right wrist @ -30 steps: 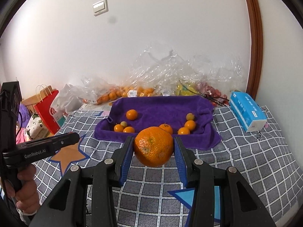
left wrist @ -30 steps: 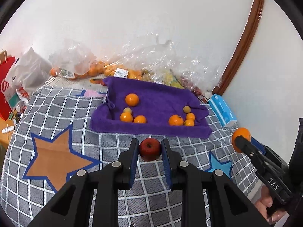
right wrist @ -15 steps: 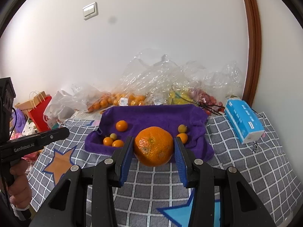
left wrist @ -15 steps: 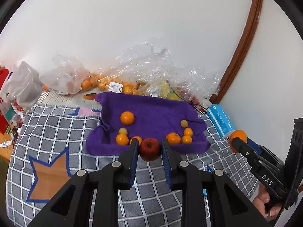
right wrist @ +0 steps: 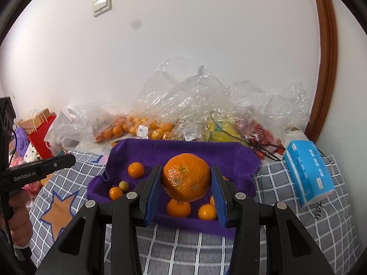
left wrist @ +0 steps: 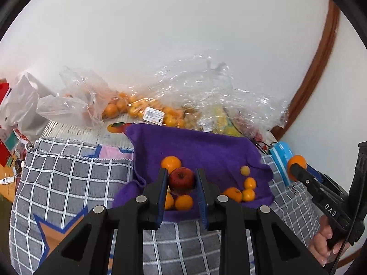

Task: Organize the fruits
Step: 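Carry the large orange in the right gripper over the towel while the left carries the red apple, then open the right gripper onto the towel while the left releases the red apple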

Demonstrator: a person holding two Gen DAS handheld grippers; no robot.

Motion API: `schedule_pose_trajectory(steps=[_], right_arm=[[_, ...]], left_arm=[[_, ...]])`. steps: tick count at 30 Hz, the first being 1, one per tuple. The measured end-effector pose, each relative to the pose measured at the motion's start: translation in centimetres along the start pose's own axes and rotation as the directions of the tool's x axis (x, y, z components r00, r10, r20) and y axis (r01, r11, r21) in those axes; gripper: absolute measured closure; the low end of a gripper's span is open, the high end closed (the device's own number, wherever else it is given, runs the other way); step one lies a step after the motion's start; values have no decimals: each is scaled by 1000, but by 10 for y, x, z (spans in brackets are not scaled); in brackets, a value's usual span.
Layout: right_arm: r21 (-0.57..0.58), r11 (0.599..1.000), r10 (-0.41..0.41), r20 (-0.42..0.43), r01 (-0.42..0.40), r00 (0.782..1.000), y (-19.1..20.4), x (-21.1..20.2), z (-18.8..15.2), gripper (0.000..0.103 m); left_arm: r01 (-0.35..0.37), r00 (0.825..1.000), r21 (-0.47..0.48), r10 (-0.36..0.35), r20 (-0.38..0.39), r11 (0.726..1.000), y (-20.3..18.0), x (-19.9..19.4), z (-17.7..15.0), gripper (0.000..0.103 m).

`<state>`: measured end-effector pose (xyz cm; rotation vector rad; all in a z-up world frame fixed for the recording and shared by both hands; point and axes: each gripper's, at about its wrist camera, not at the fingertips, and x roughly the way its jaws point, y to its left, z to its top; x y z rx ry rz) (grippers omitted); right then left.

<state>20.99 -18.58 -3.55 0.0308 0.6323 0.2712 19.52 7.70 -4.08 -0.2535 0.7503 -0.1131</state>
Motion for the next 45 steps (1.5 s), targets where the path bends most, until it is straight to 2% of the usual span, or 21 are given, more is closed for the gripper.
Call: schedule_pose_trajectory(steps=[9, 20, 23, 30, 36, 45], right_arm=[[43, 999, -16, -31, 17, 999, -31, 56, 10, 61], [79, 997, 30, -170, -17, 985, -42, 130, -22, 61], [84, 996, 43, -191, -28, 981, -42, 139, -29, 61], [84, 993, 97, -233, -79, 968, -40, 150, -39, 61], [76, 995, 86, -249, -69, 965, -38, 156, -45, 61], [51, 997, 67, -244, -56, 968, -35, 157, -45, 61]], left_arm=[[-12, 997, -17, 11, -79, 1000, 13, 54, 7, 80], [23, 987, -4, -23, -159, 1000, 11, 105, 0, 80], [45, 982, 7, -43, -182, 999, 5, 119, -5, 80], [40, 972, 44, -28, -233, 998, -5, 145, -16, 80], [-9, 974, 92, 29, -223, 996, -11, 150, -20, 80], [-12, 969, 92, 34, -243, 996, -12, 159, -24, 80]])
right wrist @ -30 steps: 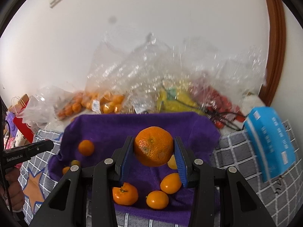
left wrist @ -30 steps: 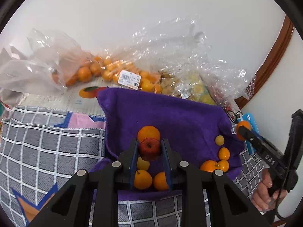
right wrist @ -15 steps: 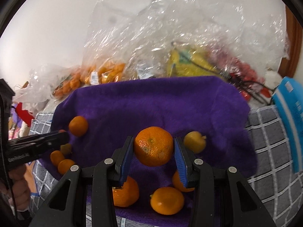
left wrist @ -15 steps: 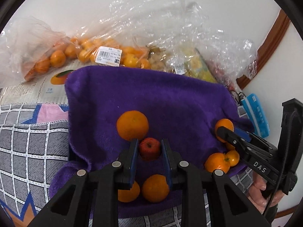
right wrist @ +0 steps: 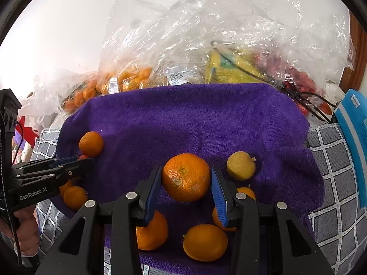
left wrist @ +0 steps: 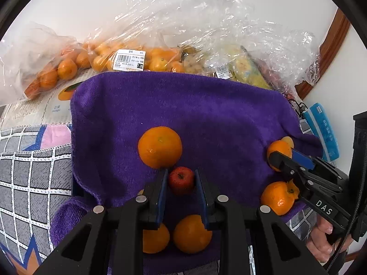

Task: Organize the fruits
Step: 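Open the right gripper onto the towel while the left releases the red apple, then lift both open grippers away from the towel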

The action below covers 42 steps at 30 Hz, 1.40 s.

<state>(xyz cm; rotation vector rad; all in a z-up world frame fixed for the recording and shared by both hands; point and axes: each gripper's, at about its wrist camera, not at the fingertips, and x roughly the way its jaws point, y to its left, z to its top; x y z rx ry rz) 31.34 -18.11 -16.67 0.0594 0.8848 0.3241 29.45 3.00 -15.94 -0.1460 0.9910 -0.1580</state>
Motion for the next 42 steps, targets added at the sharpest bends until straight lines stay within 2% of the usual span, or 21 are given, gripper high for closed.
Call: schedule_pose_trajectory(steps=[17, 18, 21, 23, 25, 30, 34, 42], right_arm=[[-97, 994, -59, 5, 59, 998, 13, 4, -3, 61], [-97, 994, -58, 5, 58, 998, 13, 4, -4, 60], [-92, 994, -51, -5, 50, 999, 11, 4, -3, 57], [-91, 994, -54, -8, 53, 999, 11, 3, -3, 49], [-92, 994, -59, 1, 58, 998, 11, -1, -1, 44], [-82, 994, -68, 48, 72, 997, 13, -22, 7, 37], [-10, 998, -66, 54, 67, 996, 12, -45, 13, 30], [34, 995, -92, 43, 90, 995, 24, -100, -2, 30]], left_arm=[[18, 1000, -17, -18, -6, 1000, 3, 5, 2, 79], [25, 1000, -21, -26, -9, 999, 3, 4, 2, 75], [29, 1000, -16, -29, -10, 999, 1, 1, 3, 56], [20, 1000, 0, -20, -4, 1000, -2, -3, 3, 54], [12, 1000, 18, -12, -5, 1000, -6, -7, 2, 52], [-46, 999, 61, 45, 16, 997, -10, -26, -2, 49], [-96, 995, 80, 93, 37, 992, -11, -46, -4, 48], [-184, 980, 74, 177, 94, 980, -16, -98, -26, 48]])
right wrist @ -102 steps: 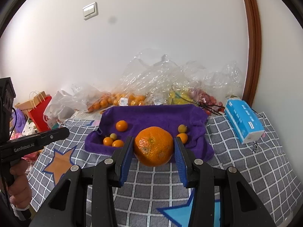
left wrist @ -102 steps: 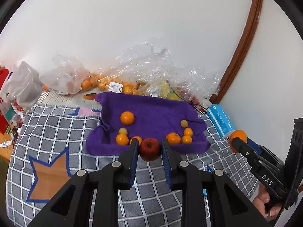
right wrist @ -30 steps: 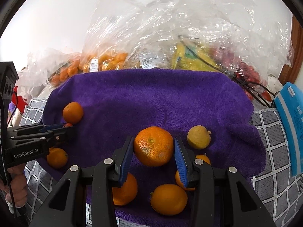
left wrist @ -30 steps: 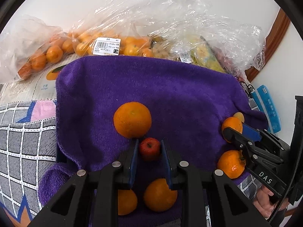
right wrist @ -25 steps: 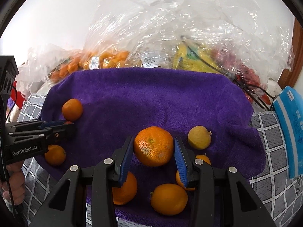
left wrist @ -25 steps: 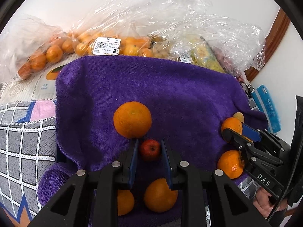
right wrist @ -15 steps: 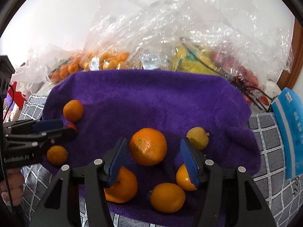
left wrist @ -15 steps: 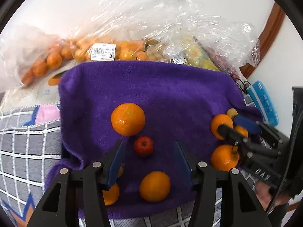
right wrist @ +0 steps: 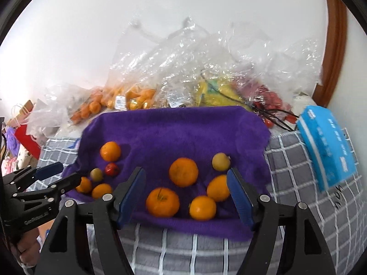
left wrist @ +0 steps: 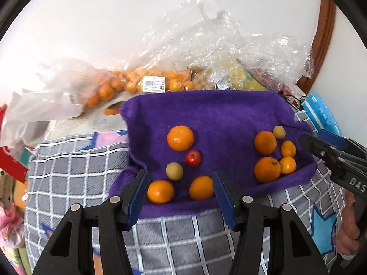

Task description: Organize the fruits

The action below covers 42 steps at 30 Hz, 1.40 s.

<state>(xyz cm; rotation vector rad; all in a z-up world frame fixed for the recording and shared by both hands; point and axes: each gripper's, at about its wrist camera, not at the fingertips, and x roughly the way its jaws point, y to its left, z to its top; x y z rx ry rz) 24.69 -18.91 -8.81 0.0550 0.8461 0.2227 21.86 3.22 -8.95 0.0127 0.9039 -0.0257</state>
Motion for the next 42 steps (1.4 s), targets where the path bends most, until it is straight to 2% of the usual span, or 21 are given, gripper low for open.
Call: schedule_pose_trajectory(steps=[6, 10, 11, 13, 15, 17, 21, 24, 33, 42], right_arm=[[11, 997, -79, 45, 79, 996, 9, -53, -19, 30], [21, 996, -87, 106, 85, 991, 14, -94, -34, 19], [24, 996, -87, 124, 85, 988, 16, -105, -39, 15], [17, 996, -89, 157, 88, 984, 19, -122, -49, 6], [4, 995, -96, 181, 97, 979, 23, -136, -59, 4], [-7, 994, -105, 193, 108, 976, 27, -148, -70, 1], [1, 993, -115, 215, 117, 970, 26, -169, -90, 0], [28, 993, -118, 221, 115, 968, 22, -182, -103, 0], [18, 988, -151, 240, 151, 959, 23, -210, -137, 0], [30, 989, -147, 236, 144, 961, 19, -216, -151, 0]], left_arm=[[7, 998, 45, -10, 66, 999, -16, -49, -18, 48], [20, 995, 37, -23, 94, 999, -22, -80, -32, 47], [23, 994, 28, -25, 103, 999, -22, -88, -36, 46], [33, 991, 12, -35, 130, 999, -22, -102, -44, 32], [52, 985, -4, -50, 165, 999, -21, -116, -54, 24], [59, 979, -15, -55, 196, 998, -23, -129, -62, 22], [41, 966, -10, -37, 257, 999, -32, -149, -79, 17], [40, 961, -6, -37, 275, 999, -40, -160, -92, 17], [52, 951, -18, -44, 305, 998, -48, -183, -124, 17], [59, 948, -17, -50, 314, 998, -55, -192, -135, 17]])
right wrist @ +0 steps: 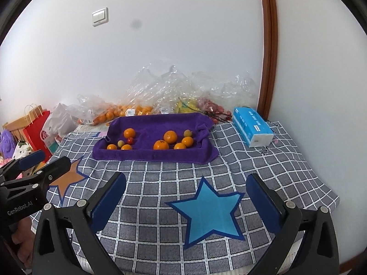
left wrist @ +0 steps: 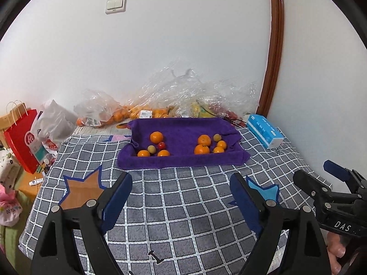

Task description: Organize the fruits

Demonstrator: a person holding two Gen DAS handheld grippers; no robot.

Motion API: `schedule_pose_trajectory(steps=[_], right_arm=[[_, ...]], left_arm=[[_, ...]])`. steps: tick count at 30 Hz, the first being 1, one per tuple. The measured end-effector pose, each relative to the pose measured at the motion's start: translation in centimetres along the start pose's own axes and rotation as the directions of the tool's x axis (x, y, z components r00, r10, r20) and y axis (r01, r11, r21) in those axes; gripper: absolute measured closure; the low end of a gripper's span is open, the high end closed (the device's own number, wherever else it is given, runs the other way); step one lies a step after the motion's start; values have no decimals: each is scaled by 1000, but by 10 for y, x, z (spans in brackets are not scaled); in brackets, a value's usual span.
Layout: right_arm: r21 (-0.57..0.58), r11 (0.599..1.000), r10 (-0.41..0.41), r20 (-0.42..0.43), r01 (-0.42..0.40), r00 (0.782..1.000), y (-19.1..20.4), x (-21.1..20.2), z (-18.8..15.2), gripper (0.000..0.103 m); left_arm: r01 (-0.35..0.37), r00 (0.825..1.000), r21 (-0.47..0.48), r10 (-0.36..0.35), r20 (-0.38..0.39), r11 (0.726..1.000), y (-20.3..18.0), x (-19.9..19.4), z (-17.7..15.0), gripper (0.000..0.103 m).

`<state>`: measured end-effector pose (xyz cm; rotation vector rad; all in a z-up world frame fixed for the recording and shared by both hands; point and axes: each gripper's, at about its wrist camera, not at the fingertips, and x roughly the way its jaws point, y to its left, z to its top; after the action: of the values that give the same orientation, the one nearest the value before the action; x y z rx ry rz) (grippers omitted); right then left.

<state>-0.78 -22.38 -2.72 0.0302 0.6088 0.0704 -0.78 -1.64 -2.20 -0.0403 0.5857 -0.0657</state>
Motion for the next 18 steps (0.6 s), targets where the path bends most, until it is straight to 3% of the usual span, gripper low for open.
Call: schedule_pose_trajectory(steps=[18], right_arm=[[26, 1000, -2, 1, 2, 1000, -9, -6, -9, 0]], left_arm=[[-3, 1000, 13, 3, 4, 1000, -5, -5, -1, 17]])
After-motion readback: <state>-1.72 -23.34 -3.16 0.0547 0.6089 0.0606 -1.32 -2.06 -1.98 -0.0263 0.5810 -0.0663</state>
